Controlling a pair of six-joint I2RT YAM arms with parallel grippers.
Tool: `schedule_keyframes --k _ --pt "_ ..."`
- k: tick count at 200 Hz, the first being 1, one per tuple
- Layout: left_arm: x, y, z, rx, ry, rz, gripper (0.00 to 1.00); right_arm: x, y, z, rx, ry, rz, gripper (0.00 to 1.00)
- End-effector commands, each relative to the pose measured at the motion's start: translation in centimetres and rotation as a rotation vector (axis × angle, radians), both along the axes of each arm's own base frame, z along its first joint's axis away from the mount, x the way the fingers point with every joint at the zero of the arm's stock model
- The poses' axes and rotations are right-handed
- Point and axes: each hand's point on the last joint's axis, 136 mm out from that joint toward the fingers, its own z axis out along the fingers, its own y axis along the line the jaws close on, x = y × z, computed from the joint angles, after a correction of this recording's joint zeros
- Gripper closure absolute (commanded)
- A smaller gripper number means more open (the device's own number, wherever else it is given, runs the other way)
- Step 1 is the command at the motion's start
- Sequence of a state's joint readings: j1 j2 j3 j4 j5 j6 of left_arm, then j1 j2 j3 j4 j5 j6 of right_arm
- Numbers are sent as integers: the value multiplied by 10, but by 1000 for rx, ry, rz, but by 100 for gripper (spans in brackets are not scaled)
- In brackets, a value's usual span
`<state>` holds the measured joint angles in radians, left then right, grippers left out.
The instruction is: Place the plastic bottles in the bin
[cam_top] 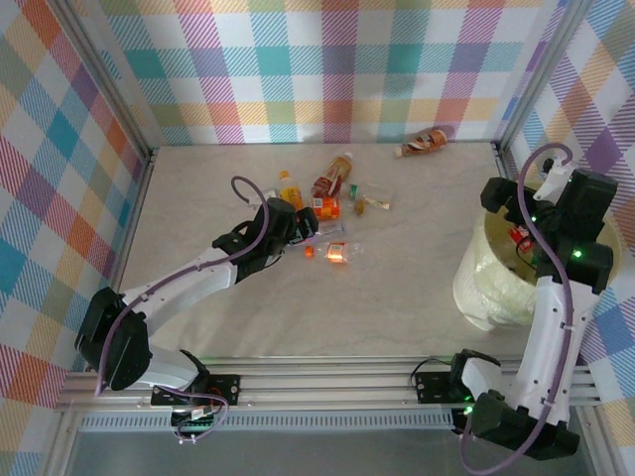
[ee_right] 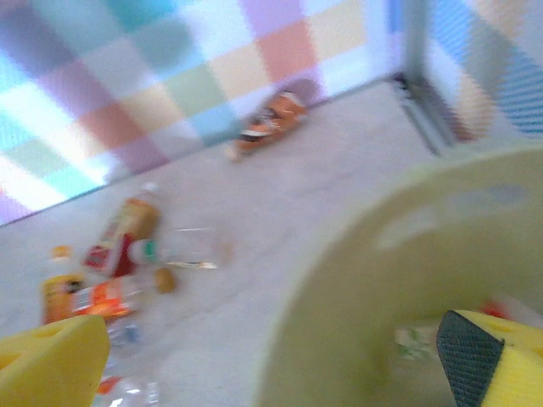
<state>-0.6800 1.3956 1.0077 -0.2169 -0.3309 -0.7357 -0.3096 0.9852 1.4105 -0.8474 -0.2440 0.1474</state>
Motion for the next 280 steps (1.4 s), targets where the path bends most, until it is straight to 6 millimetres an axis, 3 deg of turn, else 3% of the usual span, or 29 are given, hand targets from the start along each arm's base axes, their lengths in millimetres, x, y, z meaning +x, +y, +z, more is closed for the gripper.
schedule_keyframes --k 1,33,57,76,114,136,159,190,216,244,280 --pt "-3 19 2 -15 0 81 0 8 48 23 109 -75 193 0" --pt "-8 30 -3 -18 10 111 0 27 106 20 125 -72 396 0" --pt "-13 39 -6 -24 17 136 0 52 149 7 126 -30 499 0" --pt "-17 45 -7 -33 16 151 0 81 185 -14 72 36 523 0" --pt "-25 53 -12 -54 28 160 0 158 229 -55 -16 65 391 0" --pt "-28 51 -14 -72 48 144 0 180 255 -90 -17 107 436 0" --pt "-35 58 -21 -65 80 162 0 160 298 -132 -115 150 793 0" --pt "-42 73 -25 -59 84 219 0 114 310 -191 -314 214 1119 0" --pt "-46 88 -33 -47 130 283 0 84 307 -225 -387 290 1245 0" --pt "-47 91 -42 -55 170 302 0 58 313 -254 -436 368 1353 0" --pt "-48 89 -50 -66 205 306 0 45 324 -297 -640 413 1442 0"
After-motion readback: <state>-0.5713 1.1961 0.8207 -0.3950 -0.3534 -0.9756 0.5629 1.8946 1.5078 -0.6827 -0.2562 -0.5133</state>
